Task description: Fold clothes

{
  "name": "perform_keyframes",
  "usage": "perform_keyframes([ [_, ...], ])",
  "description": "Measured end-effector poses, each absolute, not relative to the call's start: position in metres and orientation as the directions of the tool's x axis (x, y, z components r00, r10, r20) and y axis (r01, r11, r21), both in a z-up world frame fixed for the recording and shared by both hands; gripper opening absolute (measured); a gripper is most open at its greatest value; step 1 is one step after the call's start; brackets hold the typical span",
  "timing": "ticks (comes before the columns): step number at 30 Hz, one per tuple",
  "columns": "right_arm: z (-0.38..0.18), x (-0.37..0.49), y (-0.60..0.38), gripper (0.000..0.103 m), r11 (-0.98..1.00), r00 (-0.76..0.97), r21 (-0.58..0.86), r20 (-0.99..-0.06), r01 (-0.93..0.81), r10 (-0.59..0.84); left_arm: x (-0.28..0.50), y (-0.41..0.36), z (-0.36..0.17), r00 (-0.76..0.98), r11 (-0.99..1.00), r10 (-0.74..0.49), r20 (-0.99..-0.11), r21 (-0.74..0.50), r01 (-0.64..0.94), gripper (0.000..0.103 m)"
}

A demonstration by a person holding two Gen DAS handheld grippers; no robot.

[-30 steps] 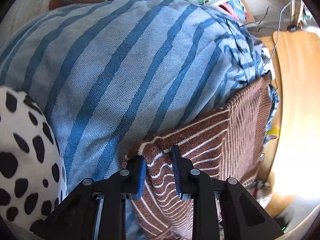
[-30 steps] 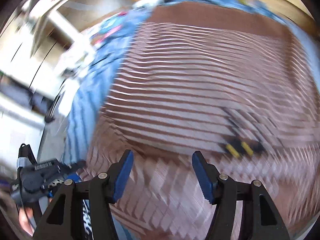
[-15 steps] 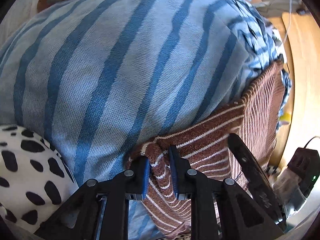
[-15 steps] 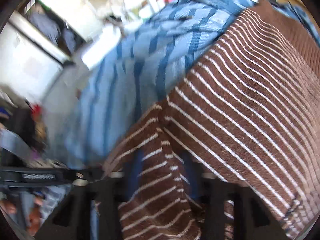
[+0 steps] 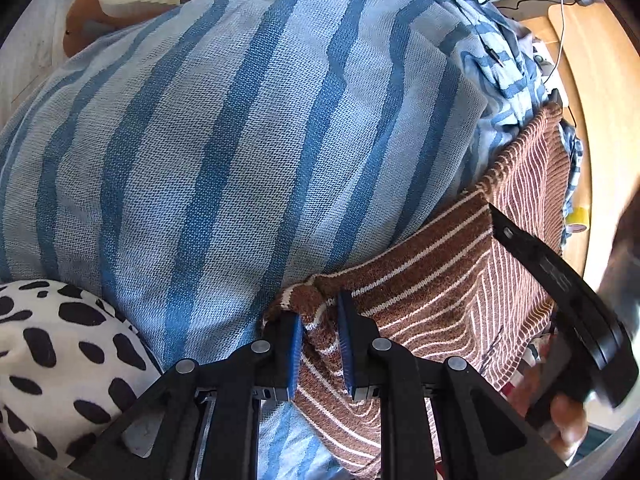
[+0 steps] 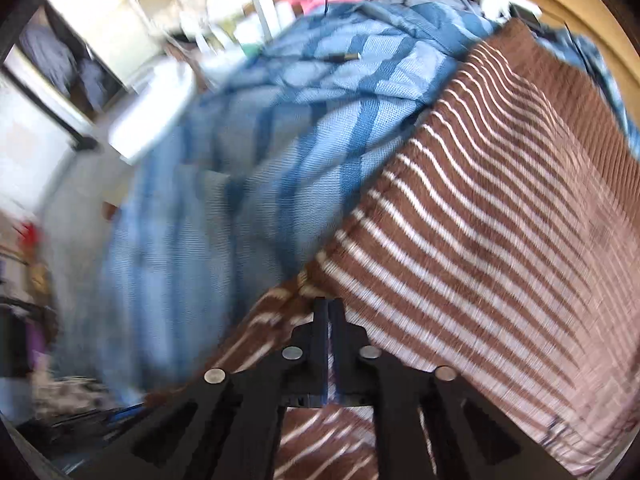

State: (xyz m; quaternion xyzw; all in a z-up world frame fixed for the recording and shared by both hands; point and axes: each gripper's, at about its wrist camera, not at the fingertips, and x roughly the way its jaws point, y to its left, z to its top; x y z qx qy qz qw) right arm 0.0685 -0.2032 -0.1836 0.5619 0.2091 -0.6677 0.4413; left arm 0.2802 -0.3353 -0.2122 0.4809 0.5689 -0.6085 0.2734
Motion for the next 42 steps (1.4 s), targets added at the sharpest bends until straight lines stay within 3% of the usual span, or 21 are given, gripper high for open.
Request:
perform_keyframes([
  [1, -0.178, 0.067, -0.191, 0.034, -0.514, 0.049, 0.264, -0.918, 0.816, -0.393, 0.278, -0.335, -0.213, -0.382, -0.215, 0.21, -0.9, -0.424, 0.88, 0.02],
  [2, -0.173, 0.065, -0.179, 0.072, -0.509, 0.07, 0.297, -0.906, 0.808, -0.418, 0.276, -0.334, -0.212, -0.377, -0.226, 0.203, -0.904, -0.418, 0.88, 0.02],
  [3, -0.17, 0.063, -0.168, 0.08, -0.504, 0.078, 0.312, -0.899, 0.805, -0.432, 0.273, -0.333, -0.212, -0.372, -0.236, 0.196, -0.907, -0.412, 0.88, 0.02],
  [7, -0.182, 0.063, -0.174, 0.077, -0.497, 0.125, 0.349, -0.895, 0.795, -0.429, 0.271, -0.334, -0.213, -0.377, -0.234, 0.194, -0.906, -0.416, 0.879, 0.02],
  [9, -0.195, 0.059, -0.183, 0.067, -0.522, 0.137, 0.354, -0.902, 0.776, -0.409, 0.269, -0.336, -0.213, -0.383, -0.227, 0.201, -0.902, -0.423, 0.877, 0.02],
  [11, -0.203, 0.067, -0.189, 0.032, -0.512, 0.16, 0.363, -0.904, 0.778, -0.397, 0.268, -0.338, -0.213, -0.392, -0.216, 0.203, -0.897, -0.431, 0.876, 0.02],
  [12, -0.2, 0.075, -0.19, 0.029, -0.486, 0.165, 0.364, -0.9, 0.794, -0.403, 0.268, -0.339, -0.213, -0.398, -0.206, 0.202, -0.895, -0.436, 0.876, 0.02],
  [14, -0.189, 0.095, -0.19, 0.013, -0.429, 0.118, 0.298, -0.91, 0.853, -0.398, 0.267, -0.34, -0.212, -0.405, -0.196, 0.197, -0.893, -0.441, 0.876, 0.019],
  [23, -0.199, 0.081, -0.215, 0.012, -0.47, 0.083, 0.26, -0.928, 0.843, -0.364, 0.263, -0.361, -0.209, -0.384, -0.233, 0.219, -0.897, -0.43, 0.872, 0.02],
  [30, -0.217, 0.087, -0.261, 0.014, -0.457, 0.025, 0.175, -0.948, 0.872, -0.316, 0.269, -0.384, -0.221, -0.443, -0.12, 0.246, -0.862, -0.481, 0.869, 0.019],
  [33, -0.198, 0.084, -0.246, 0.046, -0.48, 0.01, 0.181, -0.942, 0.858, -0.336, 0.28, -0.393, -0.226, -0.532, 0.01, 0.269, -0.803, -0.55, 0.835, 0.019],
  [34, -0.189, 0.081, -0.236, 0.062, -0.504, -0.031, 0.158, -0.938, 0.849, -0.345, 0.287, -0.397, -0.228, -0.57, 0.062, 0.273, -0.775, -0.577, 0.814, 0.019],
  [35, -0.178, 0.079, -0.226, 0.068, -0.525, -0.065, 0.147, -0.929, 0.838, -0.364, 0.291, -0.4, -0.23, -0.606, 0.108, 0.277, -0.746, -0.602, 0.791, 0.019],
  [39, -0.138, 0.069, -0.158, 0.071, -0.622, -0.12, 0.224, -0.879, 0.751, -0.461, 0.303, -0.405, -0.236, -0.701, 0.239, 0.273, -0.658, -0.66, 0.712, 0.019],
  [42, -0.129, 0.074, -0.118, 0.071, -0.699, -0.178, 0.248, -0.861, 0.671, -0.476, 0.333, -0.349, -0.237, -0.734, 0.324, 0.256, -0.629, -0.659, 0.678, 0.019],
])
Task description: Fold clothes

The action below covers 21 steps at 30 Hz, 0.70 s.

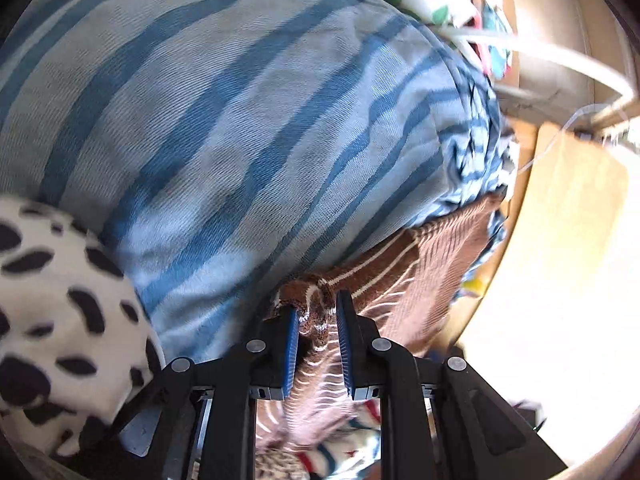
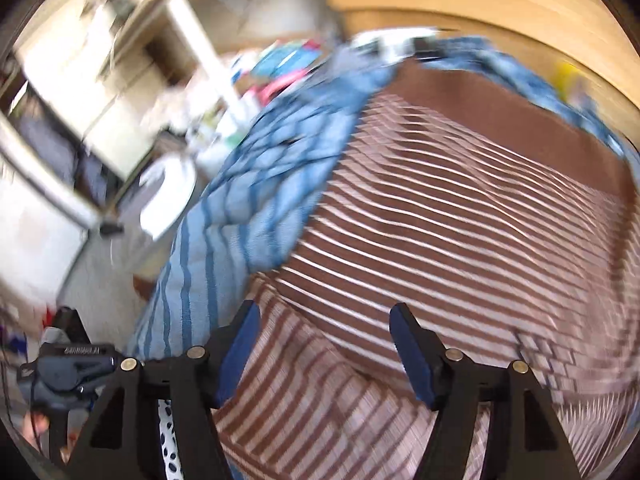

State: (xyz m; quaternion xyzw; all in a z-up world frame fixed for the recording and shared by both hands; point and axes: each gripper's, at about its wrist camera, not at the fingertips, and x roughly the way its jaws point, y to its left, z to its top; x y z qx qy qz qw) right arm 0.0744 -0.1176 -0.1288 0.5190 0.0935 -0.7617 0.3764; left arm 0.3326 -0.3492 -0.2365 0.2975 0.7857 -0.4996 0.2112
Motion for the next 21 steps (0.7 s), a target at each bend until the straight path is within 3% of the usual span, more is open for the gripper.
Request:
perform_keyframes([
  [3, -0.143, 0.085, -0.094, 0.064, -0.735, -0.169, 0.241, -0.884, 0.633, -0.435, 0.378, -0.345, -0.218, -0.726, 0.369, 0.24, -0.644, -0.631, 0.682, 0.019],
  [4, -0.151, 0.091, -0.091, 0.047, -0.736, -0.148, 0.236, -0.897, 0.635, -0.416, 0.384, -0.345, -0.212, -0.71, 0.365, 0.232, -0.664, -0.618, 0.697, 0.019],
  [5, -0.159, 0.096, -0.088, 0.036, -0.733, -0.126, 0.232, -0.909, 0.639, -0.397, 0.394, -0.342, -0.204, -0.695, 0.358, 0.212, -0.687, -0.607, 0.71, 0.022],
  [8, -0.185, 0.118, -0.101, 0.031, -0.695, -0.058, 0.261, -0.915, 0.67, -0.399, 0.423, -0.345, -0.179, -0.687, 0.332, 0.134, -0.714, -0.621, 0.71, 0.05],
  [11, -0.204, 0.133, -0.121, 0.031, -0.668, 0.001, 0.31, -0.907, 0.677, -0.42, 0.423, -0.354, -0.156, -0.673, 0.223, 0.111, -0.732, -0.641, 0.734, 0.052],
  [13, -0.213, 0.145, -0.136, 0.031, -0.633, 0.039, 0.334, -0.901, 0.698, -0.433, 0.403, -0.354, -0.146, -0.642, 0.075, 0.136, -0.755, -0.638, 0.766, 0.046],
  [14, -0.217, 0.15, -0.143, 0.031, -0.62, 0.05, 0.326, -0.907, 0.713, -0.419, 0.39, -0.35, -0.143, -0.617, -0.003, 0.153, -0.772, -0.625, 0.781, 0.033],
  [16, -0.221, 0.158, -0.148, 0.031, -0.601, 0.062, 0.316, -0.912, 0.734, -0.405, 0.358, -0.338, -0.143, -0.541, -0.182, 0.193, -0.819, -0.571, 0.8, 0.029],
  [18, -0.216, 0.152, -0.139, 0.031, -0.614, 0.075, 0.349, -0.901, 0.708, -0.427, 0.327, -0.32, -0.149, -0.449, -0.35, 0.226, -0.865, -0.502, 0.791, 0.018],
  [21, -0.2, 0.136, -0.116, 0.031, -0.658, 0.032, 0.353, -0.894, 0.665, -0.448, 0.3, -0.296, -0.167, -0.338, -0.486, 0.234, -0.912, -0.411, 0.771, 0.012],
])
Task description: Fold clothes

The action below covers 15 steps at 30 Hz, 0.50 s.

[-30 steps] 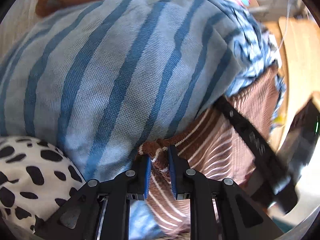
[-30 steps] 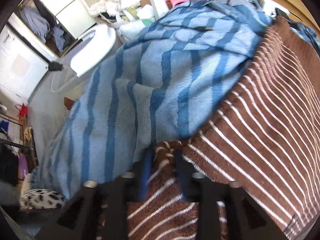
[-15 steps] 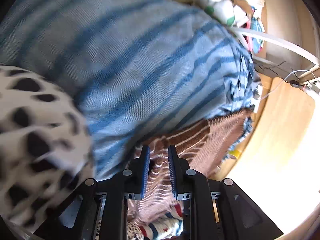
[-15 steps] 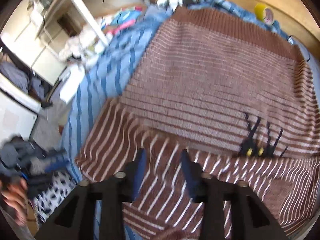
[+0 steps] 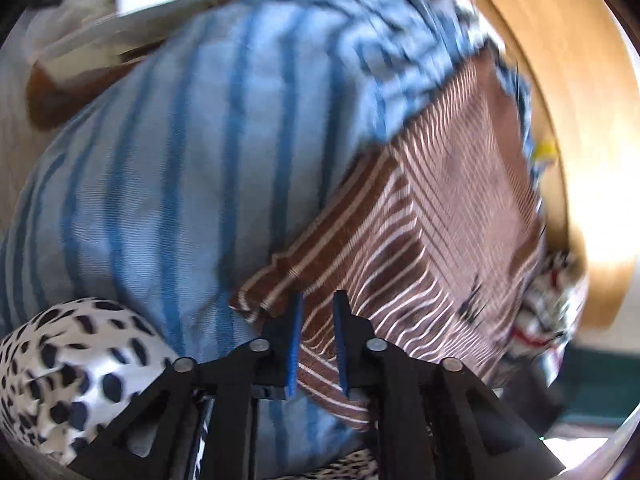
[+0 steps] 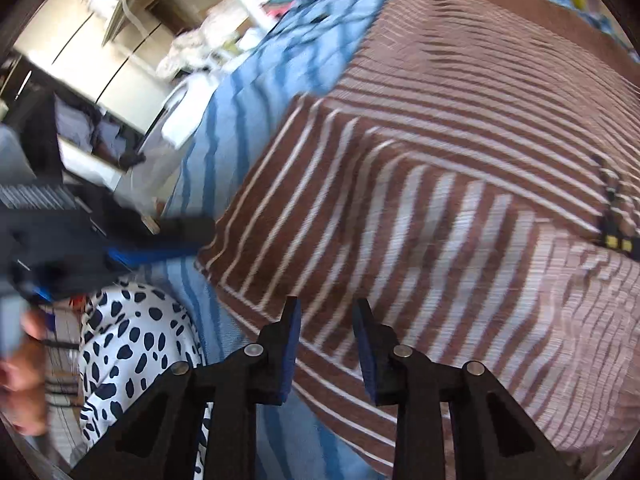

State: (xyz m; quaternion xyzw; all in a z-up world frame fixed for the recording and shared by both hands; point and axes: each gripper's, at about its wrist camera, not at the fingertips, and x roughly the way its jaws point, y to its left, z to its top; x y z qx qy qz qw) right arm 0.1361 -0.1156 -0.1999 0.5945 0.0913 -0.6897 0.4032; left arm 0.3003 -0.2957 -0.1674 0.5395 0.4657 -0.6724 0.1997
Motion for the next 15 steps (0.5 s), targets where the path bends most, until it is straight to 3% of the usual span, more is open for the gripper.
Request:
perform_keyframes([
  [3, -0.187, 0.117, -0.091, 0.032, -0.715, -0.053, 0.284, -0.911, 0.639, -0.41, 0.292, -0.283, -0.185, -0.185, -0.565, 0.161, -0.969, -0.244, 0.788, 0.006],
  [7, -0.181, 0.094, -0.055, 0.033, -0.81, -0.145, 0.214, -0.928, 0.546, -0.343, 0.3, -0.288, -0.192, -0.002, -0.579, 0.049, -0.999, -0.03, 0.815, 0.006],
  [8, -0.182, 0.088, -0.047, 0.033, -0.832, -0.155, 0.216, -0.929, 0.511, -0.336, 0.304, -0.291, -0.188, -0.001, -0.566, 0.04, -0.999, -0.024, 0.824, 0.006],
  [9, -0.182, 0.083, -0.038, 0.034, -0.847, -0.156, 0.231, -0.927, 0.478, -0.341, 0.308, -0.295, -0.183, -0.02, -0.552, 0.041, -0.999, -0.04, 0.833, 0.006],
  [11, -0.18, 0.073, -0.027, 0.034, -0.857, -0.148, 0.272, -0.919, 0.437, -0.366, 0.311, -0.298, -0.168, -0.154, -0.529, 0.125, -0.98, -0.197, 0.826, 0.006],
  [15, -0.188, 0.073, -0.046, 0.034, -0.832, -0.126, 0.256, -0.925, 0.493, -0.359, 0.284, -0.278, -0.138, -0.36, -0.572, 0.213, -0.909, -0.414, 0.708, 0.006],
])
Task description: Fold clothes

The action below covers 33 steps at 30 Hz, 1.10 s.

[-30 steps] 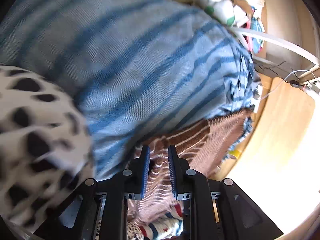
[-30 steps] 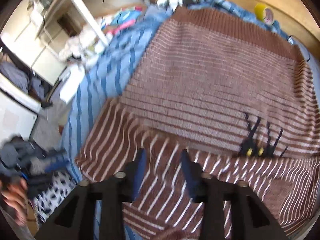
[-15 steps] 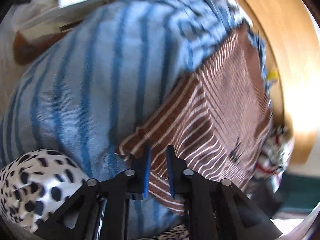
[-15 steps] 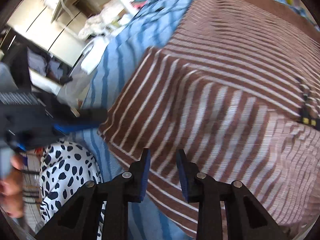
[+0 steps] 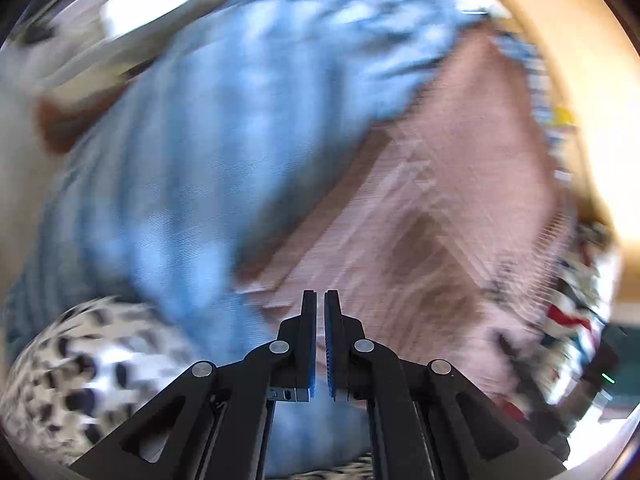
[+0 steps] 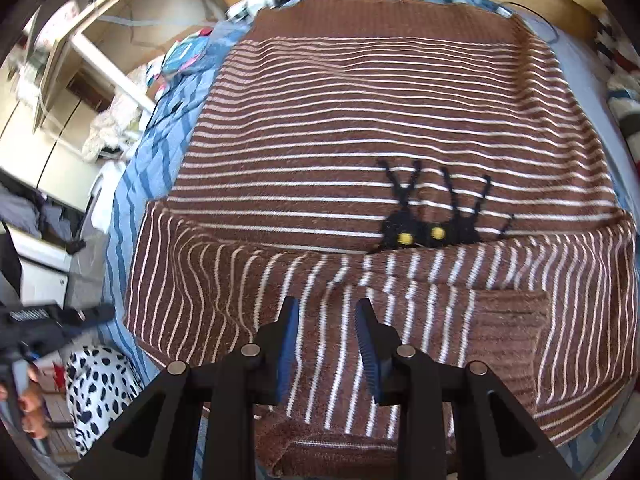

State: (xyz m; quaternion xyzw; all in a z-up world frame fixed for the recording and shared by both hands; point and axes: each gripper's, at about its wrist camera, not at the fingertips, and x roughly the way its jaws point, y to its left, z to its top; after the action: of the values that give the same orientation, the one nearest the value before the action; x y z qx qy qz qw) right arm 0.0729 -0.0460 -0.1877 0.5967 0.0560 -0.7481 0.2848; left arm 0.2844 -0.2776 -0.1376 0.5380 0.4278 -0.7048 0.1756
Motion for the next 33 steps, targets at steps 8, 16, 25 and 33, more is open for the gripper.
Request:
perform_keyframes([
  [8, -0.232, 0.05, -0.062, 0.031, -0.839, -0.064, 0.246, -0.947, 0.485, -0.314, 0.208, -0.249, -0.19, -0.363, -0.673, 0.131, -0.923, -0.352, 0.651, 0.006],
  [16, -0.195, 0.045, 0.012, 0.041, -0.909, -0.15, 0.233, -0.942, 0.346, -0.299, 0.224, -0.285, -0.192, -0.436, -0.494, 0.251, -0.864, -0.502, 0.71, 0.003],
  [25, -0.235, 0.019, 0.032, 0.03, -0.955, -0.074, 0.202, -0.972, 0.219, -0.222, 0.211, -0.216, -0.203, -0.221, -0.739, 0.249, -0.943, -0.333, 0.586, 0.003],
  [33, -0.208, 0.029, 0.045, 0.038, -0.963, -0.135, 0.18, -0.968, 0.2, -0.209, 0.2, -0.203, -0.171, -0.325, -0.725, 0.345, -0.88, -0.47, 0.503, 0.003],
])
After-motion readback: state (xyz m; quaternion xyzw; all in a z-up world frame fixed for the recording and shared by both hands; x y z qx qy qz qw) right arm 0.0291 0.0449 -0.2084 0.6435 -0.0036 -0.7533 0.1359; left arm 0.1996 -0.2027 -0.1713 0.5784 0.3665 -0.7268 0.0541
